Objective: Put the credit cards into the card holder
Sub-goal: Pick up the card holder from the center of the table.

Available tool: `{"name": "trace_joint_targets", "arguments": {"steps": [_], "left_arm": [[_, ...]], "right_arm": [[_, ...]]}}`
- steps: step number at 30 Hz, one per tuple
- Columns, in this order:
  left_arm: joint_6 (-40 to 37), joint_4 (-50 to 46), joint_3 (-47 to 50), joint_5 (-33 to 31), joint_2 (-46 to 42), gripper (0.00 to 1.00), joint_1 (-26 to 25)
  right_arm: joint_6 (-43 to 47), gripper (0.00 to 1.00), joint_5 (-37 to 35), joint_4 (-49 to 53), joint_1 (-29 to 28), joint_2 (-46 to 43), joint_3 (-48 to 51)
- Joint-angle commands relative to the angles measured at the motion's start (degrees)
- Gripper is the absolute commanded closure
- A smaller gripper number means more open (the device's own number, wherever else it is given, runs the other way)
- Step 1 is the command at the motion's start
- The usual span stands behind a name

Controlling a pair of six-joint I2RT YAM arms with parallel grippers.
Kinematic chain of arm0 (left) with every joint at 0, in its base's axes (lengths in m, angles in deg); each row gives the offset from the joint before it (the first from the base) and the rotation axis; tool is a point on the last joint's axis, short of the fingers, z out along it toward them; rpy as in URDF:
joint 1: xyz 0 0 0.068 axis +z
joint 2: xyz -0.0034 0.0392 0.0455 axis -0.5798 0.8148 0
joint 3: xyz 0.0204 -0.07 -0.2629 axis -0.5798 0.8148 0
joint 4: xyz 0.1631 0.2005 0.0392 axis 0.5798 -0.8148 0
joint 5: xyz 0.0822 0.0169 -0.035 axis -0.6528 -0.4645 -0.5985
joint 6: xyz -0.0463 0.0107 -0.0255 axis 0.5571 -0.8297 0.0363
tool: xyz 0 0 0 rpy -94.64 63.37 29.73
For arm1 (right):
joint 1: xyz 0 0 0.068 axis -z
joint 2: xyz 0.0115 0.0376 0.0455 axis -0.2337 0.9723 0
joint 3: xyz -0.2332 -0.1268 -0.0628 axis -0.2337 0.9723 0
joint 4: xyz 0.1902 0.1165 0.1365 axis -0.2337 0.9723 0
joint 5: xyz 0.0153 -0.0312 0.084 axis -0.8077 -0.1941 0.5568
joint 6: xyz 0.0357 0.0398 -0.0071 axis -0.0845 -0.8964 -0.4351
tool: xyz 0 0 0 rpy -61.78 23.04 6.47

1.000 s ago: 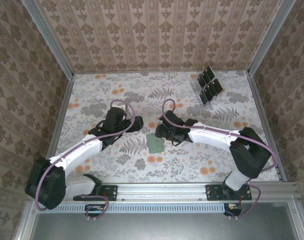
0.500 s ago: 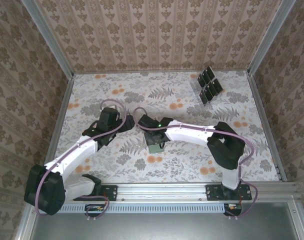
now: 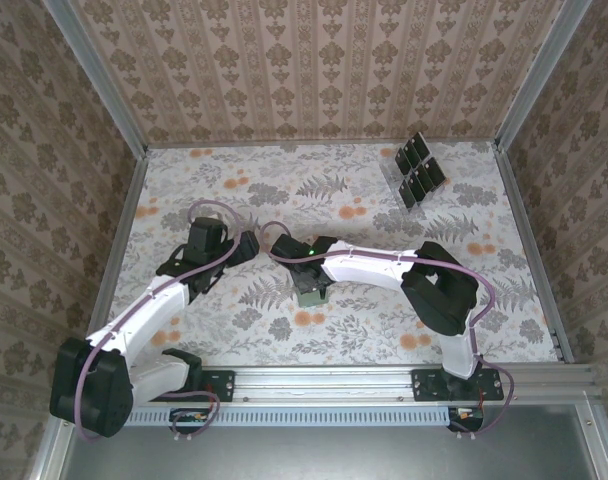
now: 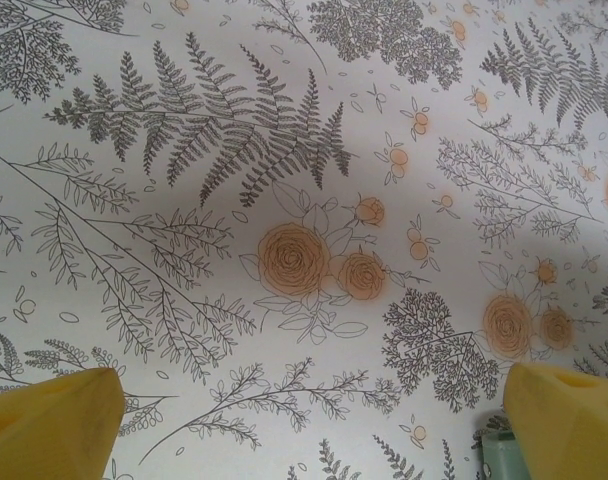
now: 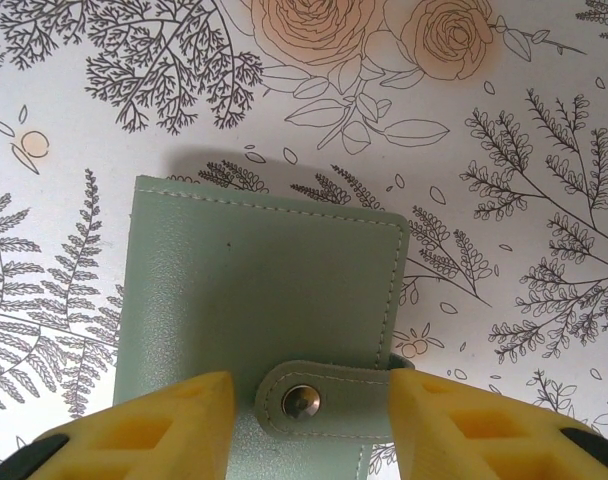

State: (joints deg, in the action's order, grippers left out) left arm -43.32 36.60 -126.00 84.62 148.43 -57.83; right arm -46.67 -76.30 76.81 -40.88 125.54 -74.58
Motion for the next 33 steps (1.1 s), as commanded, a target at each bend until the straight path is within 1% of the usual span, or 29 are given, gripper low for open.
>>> {"name": "trace_joint_targets", "arguments": {"steps": [1,6,8,10,12,18,20,22,26,30,33], "left_arm": [[0.2,0.1,0.5,1.0,-0.4,0.00,0.6],[0.2,0.0,0.5,1.4,-0.6,0.00,0.7],[0.3,0.0,0.4,1.5,-0.7,0.00,0.6],[0.3,0.0,0.4,1.6,-0.8,0.00,0.6],[0.3,0.0,0.3,1.7,-0.8,0.00,0.6],[0.5,0.1,0.6,1.8,-0.7,0.00,0.6],[0.5,0.0,0.5,2.0,-0.8,0.00,0.6],[0.5,0.0,0.5,2.1,-0.7,0.00,0.6],[0.4,0.1,0.2,2.7,-0.4,0.00,0.6],[0.0,0.5,-0.1,3.8,0.3,0.00,0.5],[0.0,1.3,-0.1,5.3,1.0,0.00,0.3]], "right_arm": [[0.8,0.59,-2.2,2.4,-0.1,1.2,-1.0],[0.3,0.65,-2.2,2.2,-0.1,1.1,0.1],[0.0,0.64,-2.1,1.9,-0.1,0.8,0.6],[-0.3,0.59,-1.8,1.5,-0.1,0.1,1.4],[-0.6,0.57,-1.6,1.1,-0.2,-0.5,2.2],[-0.9,0.56,-1.5,0.6,-0.1,-0.2,3.1],[-1.0,0.57,-1.5,0.6,-0.1,0.1,3.3],[-0.9,0.62,-1.4,0.4,-0.1,0.4,3.6],[-0.5,0.82,-1.0,0.0,-0.1,0.1,4.1],[0.2,0.99,-1.0,-0.1,-0.1,-1.3,4.5],[0.4,1.00,-1.6,-0.4,0.2,-3.7,5.2]]}}
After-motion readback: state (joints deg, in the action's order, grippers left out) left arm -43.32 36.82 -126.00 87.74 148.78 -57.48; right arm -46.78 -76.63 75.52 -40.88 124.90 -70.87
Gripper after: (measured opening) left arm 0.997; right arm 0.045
